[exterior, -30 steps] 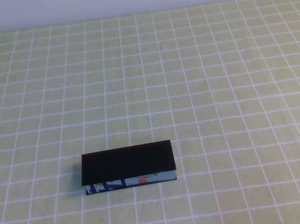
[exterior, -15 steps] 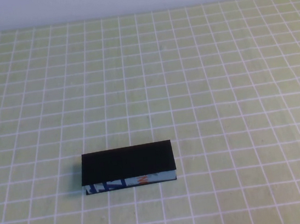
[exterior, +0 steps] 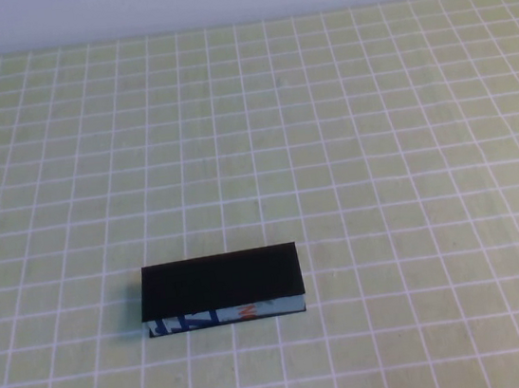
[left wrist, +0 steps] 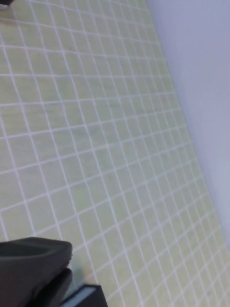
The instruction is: Return glasses to glasses case
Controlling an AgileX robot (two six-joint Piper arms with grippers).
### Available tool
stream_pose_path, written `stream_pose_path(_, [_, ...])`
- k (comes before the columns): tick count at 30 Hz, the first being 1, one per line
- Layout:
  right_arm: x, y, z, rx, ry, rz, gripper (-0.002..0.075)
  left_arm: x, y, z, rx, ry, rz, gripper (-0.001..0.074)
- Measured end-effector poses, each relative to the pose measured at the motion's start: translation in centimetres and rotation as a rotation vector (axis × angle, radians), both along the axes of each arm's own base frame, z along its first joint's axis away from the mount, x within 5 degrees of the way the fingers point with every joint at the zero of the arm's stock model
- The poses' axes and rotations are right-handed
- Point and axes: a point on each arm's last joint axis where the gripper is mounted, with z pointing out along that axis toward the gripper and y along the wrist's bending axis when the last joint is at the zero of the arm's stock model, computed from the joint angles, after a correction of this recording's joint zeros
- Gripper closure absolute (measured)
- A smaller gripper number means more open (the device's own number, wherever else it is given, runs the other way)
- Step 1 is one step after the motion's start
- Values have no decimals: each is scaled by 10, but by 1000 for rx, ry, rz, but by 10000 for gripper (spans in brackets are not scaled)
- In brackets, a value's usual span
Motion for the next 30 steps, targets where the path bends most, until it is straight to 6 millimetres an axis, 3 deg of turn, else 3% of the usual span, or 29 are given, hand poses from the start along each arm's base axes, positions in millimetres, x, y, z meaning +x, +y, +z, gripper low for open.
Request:
stream_pose_path(6, [0,0,0,-1,1,-2,743,6,-1,-36,-10,8,76,738])
stream_pose_path(15, [0,0,0,0,2,-1,743,32,-20,-71,-318,-372,14,738])
stream_pose_path(25, [0,0,0,-1,5,-1,743,34,-20,-128,-451,-253,54,738])
stream_pose_path(30, [0,0,-1,0,7,0,743,31,-16,-145,-462,-154,131,738])
